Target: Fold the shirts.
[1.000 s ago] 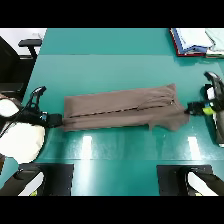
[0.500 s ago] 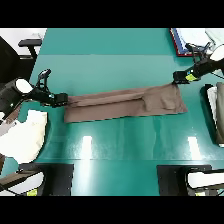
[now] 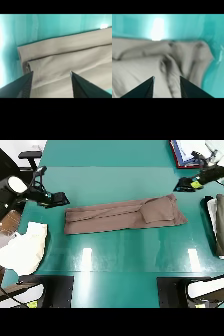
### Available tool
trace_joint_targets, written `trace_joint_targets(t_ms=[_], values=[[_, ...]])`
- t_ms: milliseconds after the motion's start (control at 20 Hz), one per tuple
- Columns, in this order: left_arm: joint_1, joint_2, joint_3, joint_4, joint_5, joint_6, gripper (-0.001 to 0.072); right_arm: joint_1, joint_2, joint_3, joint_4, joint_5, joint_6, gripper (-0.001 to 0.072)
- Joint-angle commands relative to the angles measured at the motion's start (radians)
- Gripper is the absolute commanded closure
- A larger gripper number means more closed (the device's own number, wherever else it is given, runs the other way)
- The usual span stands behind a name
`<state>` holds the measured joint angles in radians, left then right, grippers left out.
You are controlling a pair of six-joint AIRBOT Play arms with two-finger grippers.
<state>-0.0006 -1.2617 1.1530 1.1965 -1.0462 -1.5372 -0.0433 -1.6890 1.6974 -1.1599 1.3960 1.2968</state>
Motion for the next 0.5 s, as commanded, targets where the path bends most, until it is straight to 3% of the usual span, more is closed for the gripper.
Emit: trace_joint_targets(t_ms=[0, 50, 450], values=[[0.000, -0.001, 0.060, -0.014, -0.085, 0.000, 0.0415, -0.133, 0.029, -0.111, 0.099, 0.039, -0.051, 0.0106], [0.000, -0.002, 0.060, -0.027, -0.092, 0.001, 0.0670, -0.172, 0.027, -0.148, 0.125, 0.039, -0.053, 0.0031], [-0.084, -0.002, 0.059, -0.097, -0.084, 0.000, 0.0672, -0.270, -0.126, -0.259, 0.298, 0.081, -0.173, 0.0031]])
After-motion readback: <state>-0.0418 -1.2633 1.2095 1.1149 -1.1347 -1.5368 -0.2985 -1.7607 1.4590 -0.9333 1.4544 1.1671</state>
